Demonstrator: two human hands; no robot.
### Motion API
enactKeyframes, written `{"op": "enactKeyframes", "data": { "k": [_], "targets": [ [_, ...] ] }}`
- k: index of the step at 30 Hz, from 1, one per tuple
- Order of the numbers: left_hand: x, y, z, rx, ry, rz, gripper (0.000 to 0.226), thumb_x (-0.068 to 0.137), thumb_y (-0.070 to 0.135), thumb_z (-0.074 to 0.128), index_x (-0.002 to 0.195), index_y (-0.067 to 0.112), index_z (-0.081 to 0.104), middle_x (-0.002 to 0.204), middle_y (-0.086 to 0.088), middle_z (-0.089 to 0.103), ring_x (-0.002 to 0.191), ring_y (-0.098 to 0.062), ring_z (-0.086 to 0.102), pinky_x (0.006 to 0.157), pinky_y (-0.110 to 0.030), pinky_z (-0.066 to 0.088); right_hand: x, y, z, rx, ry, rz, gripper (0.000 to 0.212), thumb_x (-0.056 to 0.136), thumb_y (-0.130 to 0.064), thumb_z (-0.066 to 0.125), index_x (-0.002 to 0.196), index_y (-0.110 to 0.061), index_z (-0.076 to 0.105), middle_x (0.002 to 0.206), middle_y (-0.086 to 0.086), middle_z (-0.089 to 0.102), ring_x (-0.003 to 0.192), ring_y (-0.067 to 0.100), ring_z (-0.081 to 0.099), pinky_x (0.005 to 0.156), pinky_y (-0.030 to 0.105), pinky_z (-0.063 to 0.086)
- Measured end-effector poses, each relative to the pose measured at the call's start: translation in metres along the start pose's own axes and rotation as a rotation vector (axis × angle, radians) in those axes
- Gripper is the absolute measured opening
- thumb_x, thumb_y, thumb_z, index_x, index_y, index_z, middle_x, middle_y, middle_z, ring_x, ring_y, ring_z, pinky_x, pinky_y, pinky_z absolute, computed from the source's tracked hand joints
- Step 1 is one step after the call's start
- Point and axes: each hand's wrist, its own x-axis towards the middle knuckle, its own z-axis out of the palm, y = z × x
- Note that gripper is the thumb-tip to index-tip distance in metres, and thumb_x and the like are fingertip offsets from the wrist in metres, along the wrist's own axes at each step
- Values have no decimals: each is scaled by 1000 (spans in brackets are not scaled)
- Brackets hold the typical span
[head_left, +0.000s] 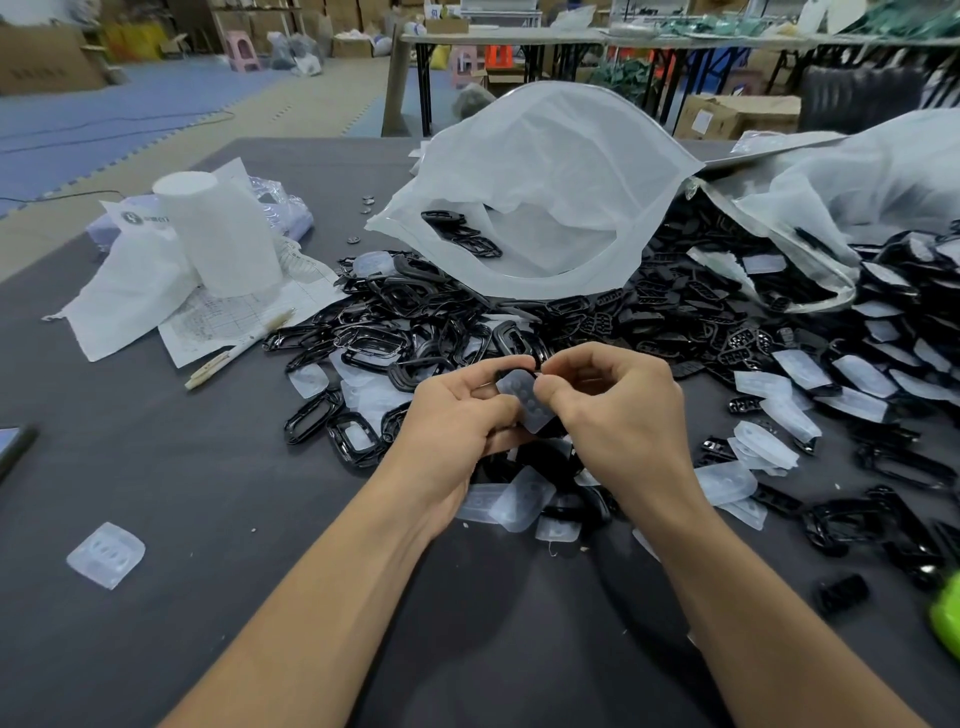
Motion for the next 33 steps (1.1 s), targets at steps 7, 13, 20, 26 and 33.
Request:
{"op": "enactKeyframes", "data": {
  "k": [7,13,20,26,33],
  "targets": [
    [-2,-5,2,148,71,86,35,89,-17,64,109,10,77,83,-14,79,75,-22,77,66,-27,61,0,3,1,-7,-41,-12,23,82,-8,78,74,-30,77,69,-16,74,66,2,70,60,16,55],
    [-5,-1,1,166,128,88,27,88,-10,71,86,15,82,79,-13,79,70,-17,76,60,-22,59,0,2,2,66,-110,-1,24,84,-3,74,77,-26,78,70,-10,76,66,6,73,64,23,60],
    [-6,5,2,138,107,35,23,90,-7,70,88,12,82,78,-11,77,68,-14,73,62,-21,58,1,1,0,79,-136,26,25,84,0,73,80,-25,79,73,-8,77,70,10,74,69,32,64],
    [-5,6,2,133,158,-10,29,95,0,67,76,14,84,73,-18,61,67,-23,59,59,-23,58,-2,0,0,60,-123,-8,26,82,-1,75,78,-27,79,71,-11,76,68,7,73,68,29,63],
    [-6,7,4,70,208,79,24,95,-7,62,86,6,80,78,-15,78,67,-20,76,61,-22,60,0,0,1,155,-209,101,22,85,-2,74,81,-23,78,75,-3,78,71,16,75,64,31,64]
  ]
}}
